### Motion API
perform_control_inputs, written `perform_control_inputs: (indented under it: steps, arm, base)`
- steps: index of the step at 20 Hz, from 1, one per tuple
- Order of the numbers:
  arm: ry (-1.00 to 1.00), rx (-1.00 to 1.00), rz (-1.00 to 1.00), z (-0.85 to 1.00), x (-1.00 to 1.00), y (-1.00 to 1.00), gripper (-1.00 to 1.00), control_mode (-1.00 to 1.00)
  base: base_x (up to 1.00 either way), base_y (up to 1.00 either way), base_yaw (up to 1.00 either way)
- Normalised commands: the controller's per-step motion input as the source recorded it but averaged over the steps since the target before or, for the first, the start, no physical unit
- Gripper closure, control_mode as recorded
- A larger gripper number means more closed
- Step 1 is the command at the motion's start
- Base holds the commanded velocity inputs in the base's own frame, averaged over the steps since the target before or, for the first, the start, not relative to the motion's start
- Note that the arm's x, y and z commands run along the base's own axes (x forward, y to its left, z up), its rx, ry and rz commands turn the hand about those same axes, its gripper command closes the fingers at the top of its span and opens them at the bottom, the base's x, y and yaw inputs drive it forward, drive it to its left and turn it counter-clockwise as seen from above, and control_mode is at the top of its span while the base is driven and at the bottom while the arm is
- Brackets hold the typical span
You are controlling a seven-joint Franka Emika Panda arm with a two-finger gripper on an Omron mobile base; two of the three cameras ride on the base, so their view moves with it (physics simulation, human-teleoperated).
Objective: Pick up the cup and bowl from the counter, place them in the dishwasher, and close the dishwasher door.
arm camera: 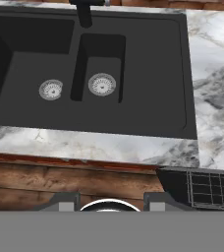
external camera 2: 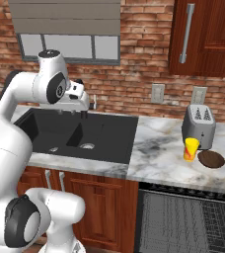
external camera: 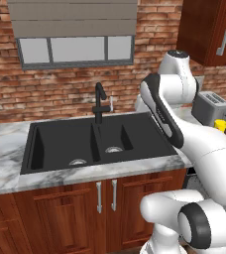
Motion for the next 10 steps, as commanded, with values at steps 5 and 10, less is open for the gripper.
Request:
perform_control_inputs:
  steps: [5,10]
  arm:
    - [0.0,0.0,0.0,-0.03,0.0,-0.08,-1.0,-1.0]
    - [0.0,0.0,0.0,-0.22,-0.02,-0.15,-1.0,-1.0]
  base:
    - [0.0,0.0,0.0]
    - [0.0,0.0,0.0]
